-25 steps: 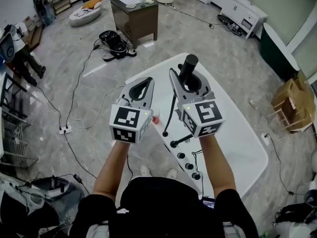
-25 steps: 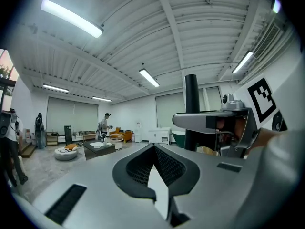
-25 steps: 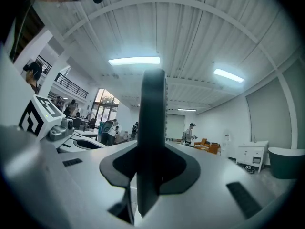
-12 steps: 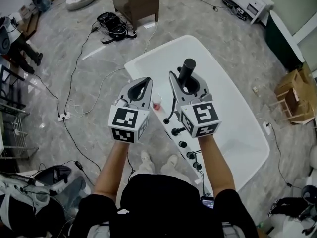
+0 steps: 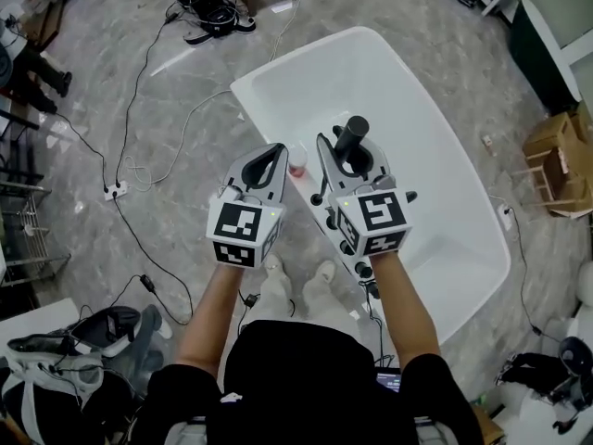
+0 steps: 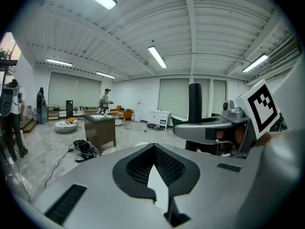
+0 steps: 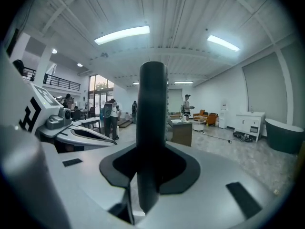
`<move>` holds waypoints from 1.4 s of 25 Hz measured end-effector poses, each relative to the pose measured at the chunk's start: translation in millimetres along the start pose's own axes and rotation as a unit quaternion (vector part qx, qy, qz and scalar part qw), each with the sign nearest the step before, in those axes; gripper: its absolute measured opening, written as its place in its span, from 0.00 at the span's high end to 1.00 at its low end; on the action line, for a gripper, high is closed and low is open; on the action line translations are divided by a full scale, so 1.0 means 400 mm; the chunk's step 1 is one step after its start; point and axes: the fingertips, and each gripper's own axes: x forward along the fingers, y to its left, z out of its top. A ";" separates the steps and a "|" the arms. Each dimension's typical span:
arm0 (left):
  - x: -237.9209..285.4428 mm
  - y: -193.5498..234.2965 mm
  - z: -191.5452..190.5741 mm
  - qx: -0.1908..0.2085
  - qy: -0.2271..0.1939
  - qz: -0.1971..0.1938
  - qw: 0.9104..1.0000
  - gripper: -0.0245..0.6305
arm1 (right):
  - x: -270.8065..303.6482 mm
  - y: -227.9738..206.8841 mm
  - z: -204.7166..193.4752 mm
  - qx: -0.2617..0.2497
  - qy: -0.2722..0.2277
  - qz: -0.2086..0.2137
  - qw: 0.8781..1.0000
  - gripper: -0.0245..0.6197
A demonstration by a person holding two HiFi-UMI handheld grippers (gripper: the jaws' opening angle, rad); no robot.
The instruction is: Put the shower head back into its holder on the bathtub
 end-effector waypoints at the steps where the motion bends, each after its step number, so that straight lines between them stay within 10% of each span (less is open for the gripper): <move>1: 0.003 0.004 -0.017 -0.002 0.003 -0.001 1.000 0.94 | 0.006 0.001 -0.021 0.003 0.005 -0.001 1.000 0.79; 35: 0.129 -0.006 -0.617 -0.050 0.156 -0.048 0.985 0.94 | 0.076 -0.050 -0.783 0.075 0.206 -0.069 0.973 0.79</move>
